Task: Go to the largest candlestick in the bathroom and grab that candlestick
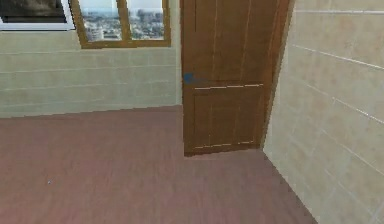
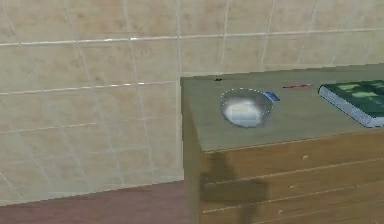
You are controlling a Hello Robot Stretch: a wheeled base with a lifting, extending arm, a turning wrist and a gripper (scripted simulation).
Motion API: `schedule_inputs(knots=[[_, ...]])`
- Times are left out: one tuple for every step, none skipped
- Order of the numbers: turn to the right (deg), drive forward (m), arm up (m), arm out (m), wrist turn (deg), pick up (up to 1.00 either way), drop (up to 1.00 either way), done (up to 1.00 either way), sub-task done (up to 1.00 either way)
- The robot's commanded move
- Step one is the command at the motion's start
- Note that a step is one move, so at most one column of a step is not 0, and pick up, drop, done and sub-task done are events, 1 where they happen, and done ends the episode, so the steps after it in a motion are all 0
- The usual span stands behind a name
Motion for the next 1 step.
schedule_inputs(knots=[[0.0, 0.2, 0.0, 0.0, 0.0, 0.0, 0.0, 0.0, 0.0]])
